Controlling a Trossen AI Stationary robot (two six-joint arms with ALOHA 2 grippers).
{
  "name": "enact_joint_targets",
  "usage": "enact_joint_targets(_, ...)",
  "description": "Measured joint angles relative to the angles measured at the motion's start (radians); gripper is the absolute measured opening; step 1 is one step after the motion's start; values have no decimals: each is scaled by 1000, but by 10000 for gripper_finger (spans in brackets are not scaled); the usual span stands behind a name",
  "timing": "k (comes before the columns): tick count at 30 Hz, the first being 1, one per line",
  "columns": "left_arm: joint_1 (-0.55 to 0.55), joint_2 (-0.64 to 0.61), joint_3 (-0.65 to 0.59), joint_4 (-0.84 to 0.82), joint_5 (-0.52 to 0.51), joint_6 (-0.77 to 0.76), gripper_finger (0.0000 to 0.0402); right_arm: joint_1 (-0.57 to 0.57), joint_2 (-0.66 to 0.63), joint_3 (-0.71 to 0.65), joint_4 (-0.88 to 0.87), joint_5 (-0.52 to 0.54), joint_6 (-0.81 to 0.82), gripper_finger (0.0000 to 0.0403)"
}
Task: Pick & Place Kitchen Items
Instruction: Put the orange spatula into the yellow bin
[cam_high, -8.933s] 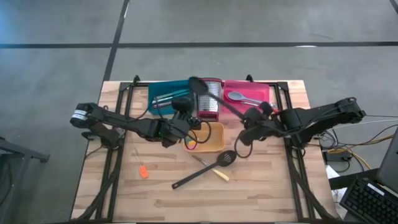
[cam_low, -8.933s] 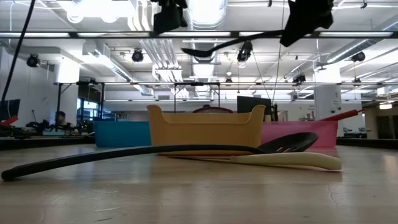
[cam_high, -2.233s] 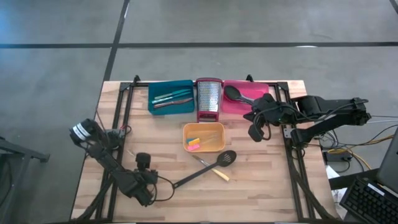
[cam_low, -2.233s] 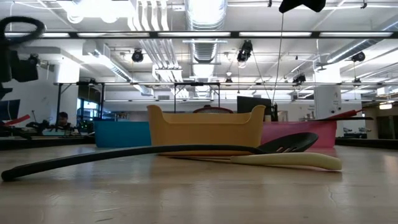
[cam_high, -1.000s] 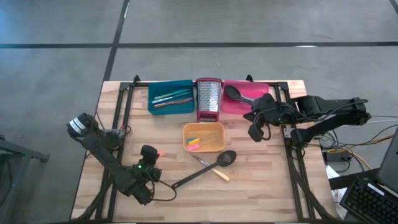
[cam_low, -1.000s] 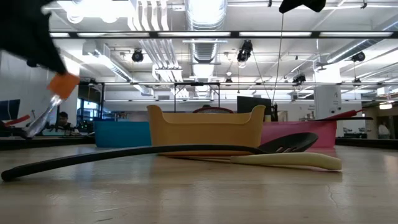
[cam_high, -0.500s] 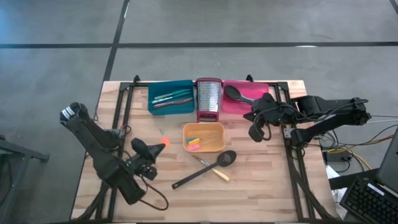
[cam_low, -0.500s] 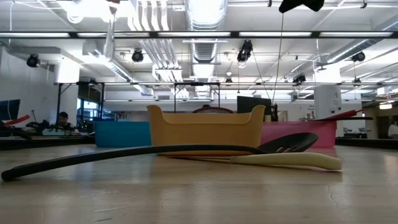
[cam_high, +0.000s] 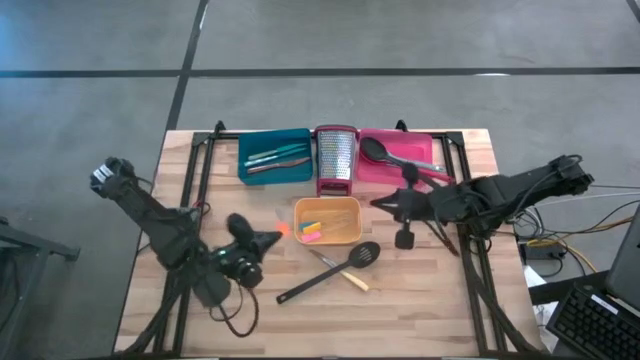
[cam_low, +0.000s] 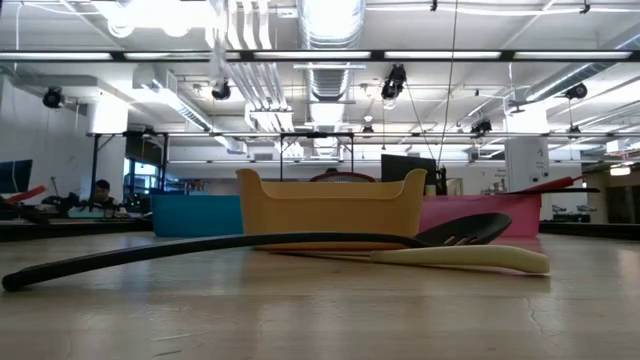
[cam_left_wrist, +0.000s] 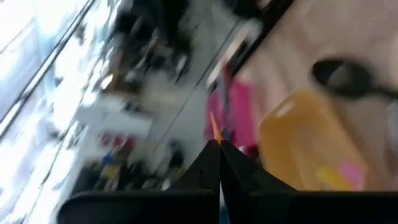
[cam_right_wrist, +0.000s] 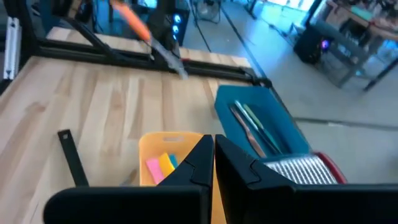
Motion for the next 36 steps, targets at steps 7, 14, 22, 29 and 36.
enact_joint_targets(7, 159, -4, -97, 398, 365, 294, 0, 30, 0, -178, 221, 5, -73, 8)
enact_joint_targets(14, 315, -37, -212, 666, 617, 326, 0, 88, 1, -374, 565, 102, -219, 8)
enact_joint_targets(22, 462, -63, -373, 977, 908, 293, 0, 108, 1, -496, 729, 102, -248, 8)
enact_joint_targets(29, 522, -63, -419, 1076, 985, 256, 0, 89, 1, -498, 736, 102, -188, 32)
enact_joint_targets(36, 527, -63, -415, 1090, 1037, 255, 0, 60, 1, -498, 735, 98, -159, 118)
